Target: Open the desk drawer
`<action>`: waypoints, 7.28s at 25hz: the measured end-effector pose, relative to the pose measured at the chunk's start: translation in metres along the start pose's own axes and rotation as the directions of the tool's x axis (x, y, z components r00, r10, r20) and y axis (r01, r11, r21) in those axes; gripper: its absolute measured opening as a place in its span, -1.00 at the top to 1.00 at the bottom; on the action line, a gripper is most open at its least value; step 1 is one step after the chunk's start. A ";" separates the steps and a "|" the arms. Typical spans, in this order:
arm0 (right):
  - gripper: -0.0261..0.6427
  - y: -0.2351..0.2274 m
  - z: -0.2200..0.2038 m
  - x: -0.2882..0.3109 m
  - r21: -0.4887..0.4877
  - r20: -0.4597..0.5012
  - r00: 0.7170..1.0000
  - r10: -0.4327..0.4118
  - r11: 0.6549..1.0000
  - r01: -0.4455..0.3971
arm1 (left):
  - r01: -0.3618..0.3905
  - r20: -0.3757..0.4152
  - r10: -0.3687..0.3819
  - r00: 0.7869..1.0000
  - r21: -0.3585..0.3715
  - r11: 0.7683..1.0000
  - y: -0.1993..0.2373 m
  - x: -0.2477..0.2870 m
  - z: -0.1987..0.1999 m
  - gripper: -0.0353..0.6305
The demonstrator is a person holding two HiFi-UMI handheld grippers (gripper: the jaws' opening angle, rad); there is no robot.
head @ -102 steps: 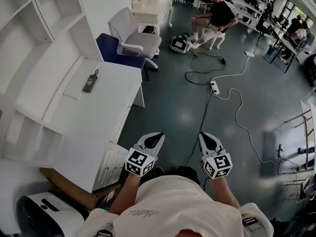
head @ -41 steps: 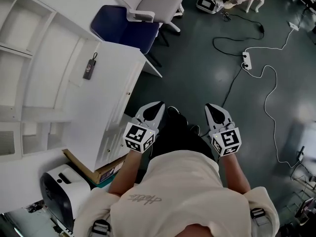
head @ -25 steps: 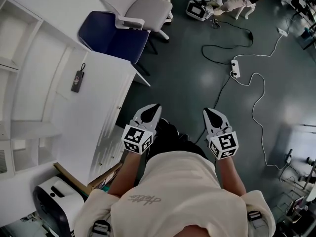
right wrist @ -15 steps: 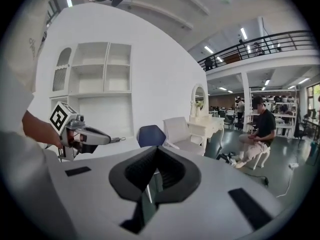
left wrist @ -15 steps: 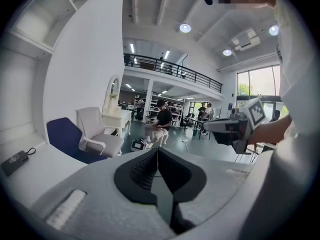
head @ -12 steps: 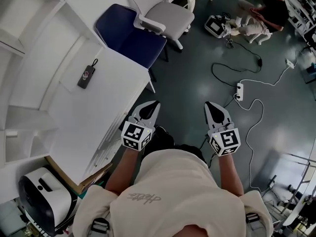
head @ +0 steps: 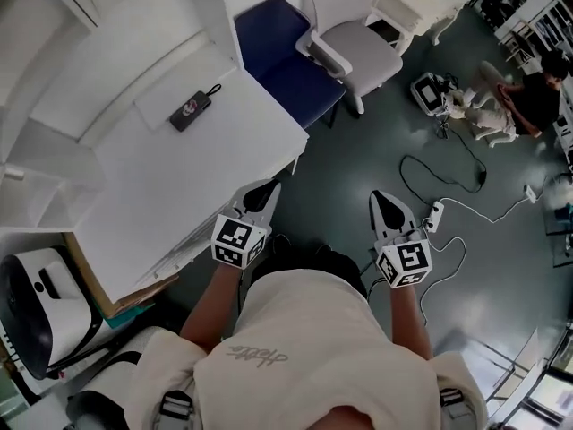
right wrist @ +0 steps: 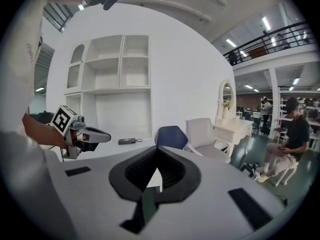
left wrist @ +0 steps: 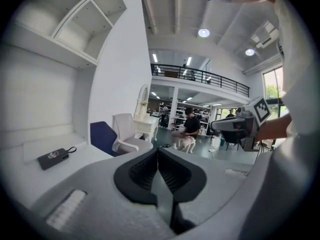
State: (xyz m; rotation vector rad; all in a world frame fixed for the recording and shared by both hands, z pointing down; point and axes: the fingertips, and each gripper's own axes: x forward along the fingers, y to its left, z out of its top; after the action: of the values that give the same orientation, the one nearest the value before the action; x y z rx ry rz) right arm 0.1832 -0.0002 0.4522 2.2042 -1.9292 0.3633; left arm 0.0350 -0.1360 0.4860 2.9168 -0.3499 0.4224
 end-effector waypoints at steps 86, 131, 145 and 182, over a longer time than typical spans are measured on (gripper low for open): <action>0.91 0.134 -0.018 0.177 -0.167 -0.258 0.690 0.676 0.672 -0.722 | -0.535 -0.358 0.407 0.841 -0.432 0.726 0.087 -0.050 -0.178 0.65; 0.92 0.133 -0.042 0.241 -0.126 -0.377 0.674 0.635 0.685 -0.717 | -0.637 -0.595 0.260 0.761 -0.609 0.472 0.160 0.024 -0.356 0.60; 0.91 0.137 -0.048 0.230 -0.123 -0.377 0.642 0.668 0.651 -0.749 | -0.677 -0.628 0.281 0.726 -0.581 0.452 0.154 0.021 -0.358 0.61; 0.92 0.104 -0.079 0.167 -0.105 -0.373 0.576 0.728 0.583 -0.806 | -0.704 -0.687 0.244 0.685 -0.537 0.465 0.044 0.010 -0.380 0.61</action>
State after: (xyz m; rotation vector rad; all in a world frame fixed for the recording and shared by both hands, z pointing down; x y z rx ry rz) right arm 0.0957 -0.1485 0.5768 0.9323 -2.4794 0.4737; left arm -0.0647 -0.1034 0.8540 1.6743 -1.0214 0.8637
